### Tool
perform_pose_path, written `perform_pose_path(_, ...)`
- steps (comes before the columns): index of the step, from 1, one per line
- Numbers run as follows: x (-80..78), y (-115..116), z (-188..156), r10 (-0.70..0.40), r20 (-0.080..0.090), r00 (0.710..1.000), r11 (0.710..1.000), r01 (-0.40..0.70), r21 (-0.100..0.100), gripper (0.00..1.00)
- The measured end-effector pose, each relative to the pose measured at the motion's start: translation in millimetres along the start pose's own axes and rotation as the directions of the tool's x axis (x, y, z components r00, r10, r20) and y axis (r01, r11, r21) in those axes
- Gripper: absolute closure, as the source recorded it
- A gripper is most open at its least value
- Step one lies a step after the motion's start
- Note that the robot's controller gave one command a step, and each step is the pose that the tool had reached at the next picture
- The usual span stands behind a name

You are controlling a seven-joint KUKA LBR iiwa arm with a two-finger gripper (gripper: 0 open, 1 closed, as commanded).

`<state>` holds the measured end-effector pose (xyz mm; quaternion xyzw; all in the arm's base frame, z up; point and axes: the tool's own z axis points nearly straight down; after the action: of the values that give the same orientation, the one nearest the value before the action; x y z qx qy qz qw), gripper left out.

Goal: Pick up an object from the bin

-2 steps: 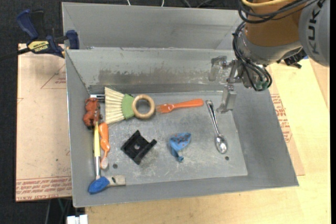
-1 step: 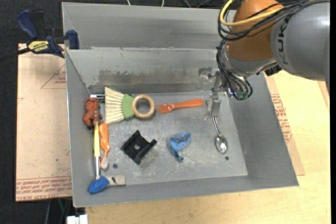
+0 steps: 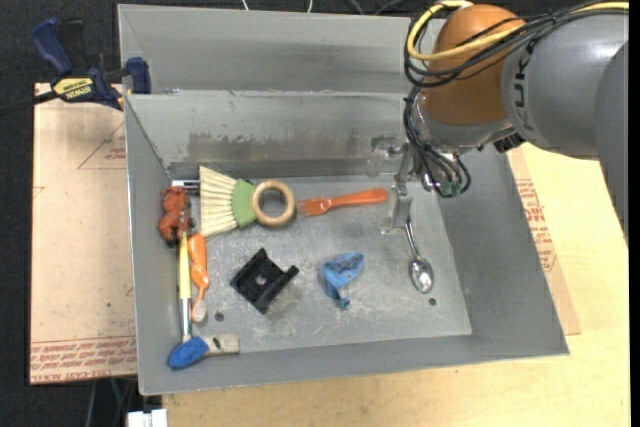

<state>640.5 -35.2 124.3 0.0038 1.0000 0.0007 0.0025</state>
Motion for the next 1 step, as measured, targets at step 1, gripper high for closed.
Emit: perform_pose_path(1, 14.7, 25.4, -4.1, -0.046, 0.0, 0.999, 0.999, 0.046, -0.001, 0.0)
